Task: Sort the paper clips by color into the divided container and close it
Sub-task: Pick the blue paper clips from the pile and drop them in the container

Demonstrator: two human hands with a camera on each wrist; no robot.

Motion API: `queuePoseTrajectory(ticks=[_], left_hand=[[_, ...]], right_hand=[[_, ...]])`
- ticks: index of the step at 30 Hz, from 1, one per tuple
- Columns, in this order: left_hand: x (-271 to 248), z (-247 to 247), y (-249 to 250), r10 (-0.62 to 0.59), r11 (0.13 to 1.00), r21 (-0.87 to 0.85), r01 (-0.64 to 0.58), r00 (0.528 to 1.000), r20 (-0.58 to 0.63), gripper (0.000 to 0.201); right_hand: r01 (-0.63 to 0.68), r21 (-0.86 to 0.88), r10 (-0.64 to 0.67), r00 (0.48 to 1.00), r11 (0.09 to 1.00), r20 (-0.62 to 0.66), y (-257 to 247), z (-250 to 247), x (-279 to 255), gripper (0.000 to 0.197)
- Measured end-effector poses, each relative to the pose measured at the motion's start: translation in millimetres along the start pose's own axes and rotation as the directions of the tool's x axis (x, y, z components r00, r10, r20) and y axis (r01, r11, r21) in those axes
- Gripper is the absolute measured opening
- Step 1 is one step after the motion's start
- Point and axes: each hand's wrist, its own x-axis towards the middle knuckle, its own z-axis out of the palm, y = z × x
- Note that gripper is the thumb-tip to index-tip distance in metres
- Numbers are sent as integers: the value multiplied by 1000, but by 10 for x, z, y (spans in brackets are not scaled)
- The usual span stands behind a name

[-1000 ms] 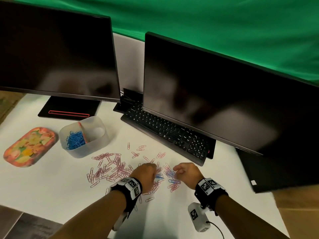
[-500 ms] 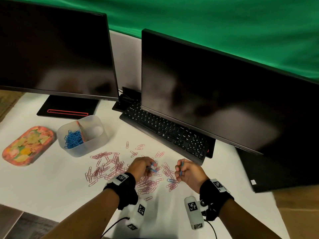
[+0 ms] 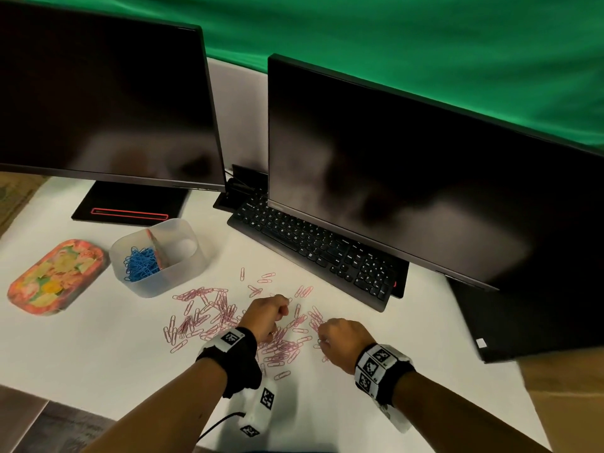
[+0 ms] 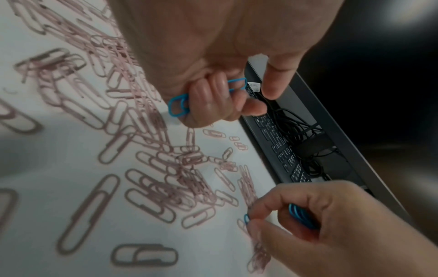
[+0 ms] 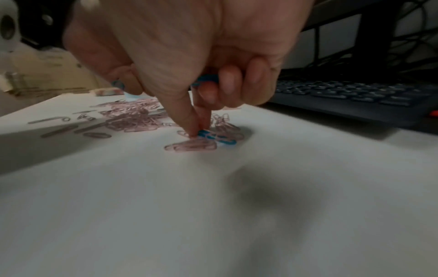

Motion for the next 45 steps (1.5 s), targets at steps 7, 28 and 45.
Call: queuePoseTrajectory(ticks=[7,28,45], left_hand=[[-34,-58,-41,22,998,57,-20,999,-30,27],[-128,-431,25,-84,929,-359,89,996,27,29],[-353,-2388,706,-161,756,-635,-159,895,-415,38]], right_hand=[[-1,-66,9,994,998,108,-127,-111,161,21],[-145,954,50,989,262,137,-299,-569,343,21],[-171,937,-6,983,303,181,-2820,-1218,1891,13]])
